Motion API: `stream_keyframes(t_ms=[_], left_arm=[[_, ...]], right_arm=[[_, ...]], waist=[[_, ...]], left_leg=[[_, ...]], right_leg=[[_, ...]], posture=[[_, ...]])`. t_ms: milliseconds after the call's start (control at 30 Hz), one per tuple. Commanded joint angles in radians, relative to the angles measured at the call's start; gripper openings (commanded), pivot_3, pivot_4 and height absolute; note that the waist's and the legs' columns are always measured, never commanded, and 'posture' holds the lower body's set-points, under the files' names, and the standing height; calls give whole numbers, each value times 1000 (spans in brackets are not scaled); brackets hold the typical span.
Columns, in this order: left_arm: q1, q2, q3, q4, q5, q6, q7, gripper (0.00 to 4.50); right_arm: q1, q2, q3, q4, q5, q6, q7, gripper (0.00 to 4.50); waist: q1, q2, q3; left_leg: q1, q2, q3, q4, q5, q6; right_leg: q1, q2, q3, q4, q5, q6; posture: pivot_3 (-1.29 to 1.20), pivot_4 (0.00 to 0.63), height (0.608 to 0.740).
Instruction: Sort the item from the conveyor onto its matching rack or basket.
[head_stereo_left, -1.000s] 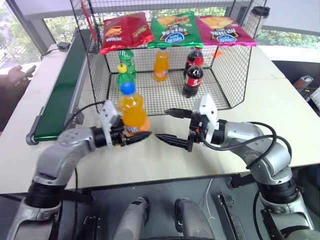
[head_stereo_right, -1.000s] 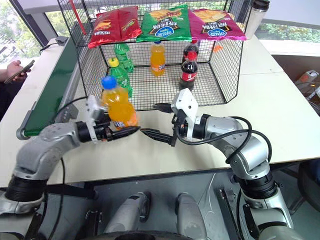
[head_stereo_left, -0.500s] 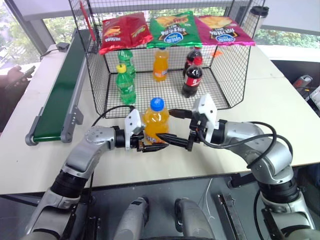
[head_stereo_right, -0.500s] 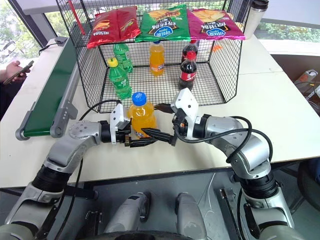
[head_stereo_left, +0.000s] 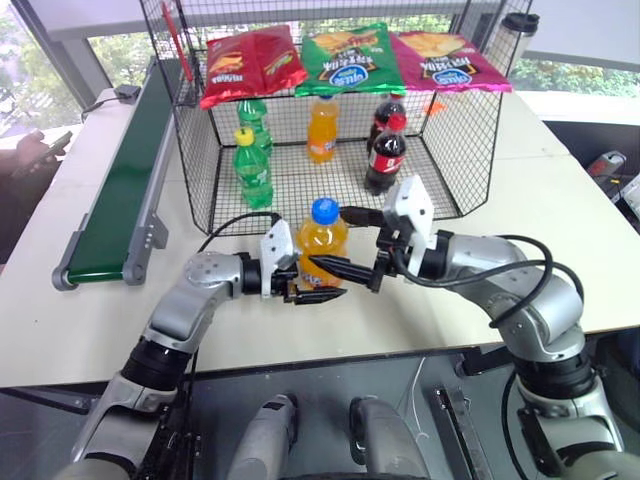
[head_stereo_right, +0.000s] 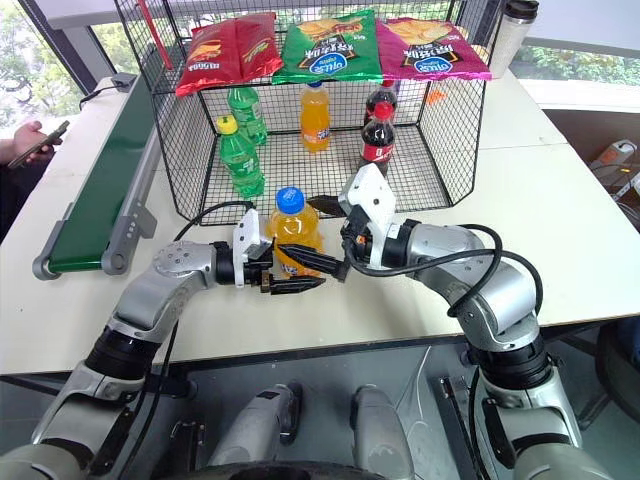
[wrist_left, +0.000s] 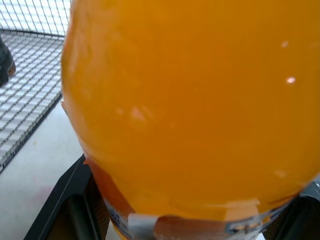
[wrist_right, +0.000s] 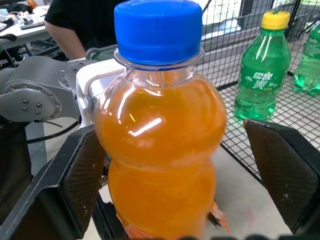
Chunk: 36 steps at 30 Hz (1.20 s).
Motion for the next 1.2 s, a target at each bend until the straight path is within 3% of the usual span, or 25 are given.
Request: stream_keyframes(t_ms=[33, 100, 500, 600, 900, 1200], left_arm=[[-24, -10, 6, -33, -9, -25, -11, 2988], [-26, -14, 8, -30, -8, -26, -11, 2988], [-24, 1, 9, -38, 7, 44, 17, 2988], [-28, 4, 14, -36, -4, 55, 8, 4466], [-4, 29, 29, -59, 15, 65, 32, 4466], [51, 107, 151, -122, 10, 95, 138, 4466]], right_arm=[[-25, 11, -25, -13, 4, -16, -16, 2693], [-26, 14, -27, -12, 5, -17, -17, 2272], [-30, 12, -26, -17, 0, -2, -22, 2272], [-31, 13, -26, -16, -2, 0, -23, 2272], [-32, 9, -26, -13, -10, -2, -30, 2272], [-63, 39, -36, 41, -58, -44, -74, 2272]], waist=[[0, 0, 0], [-1, 0, 0], [0, 0, 0], [0, 0, 0], [-1, 0, 0], [-4, 0, 0]], left_leg=[[0, 0, 0, 0, 0, 0], [0, 0, 0, 0, 0, 0], [0, 0, 0, 0, 0, 0], [0, 0, 0, 0, 0, 0], [0, 0, 0, 1, 0, 0], [0, 0, 0, 1, 0, 0]], right_leg=[[0, 0, 0, 0, 0, 0], [0, 0, 0, 0, 0, 0], [0, 0, 0, 0, 0, 0], [0, 0, 0, 0, 0, 0], [0, 0, 0, 1, 0, 0], [0, 1, 0, 1, 1, 0]], posture=[[0, 150, 739], [0, 150, 739], [0, 150, 739], [0, 150, 739], [0, 150, 739], [0, 150, 739]])
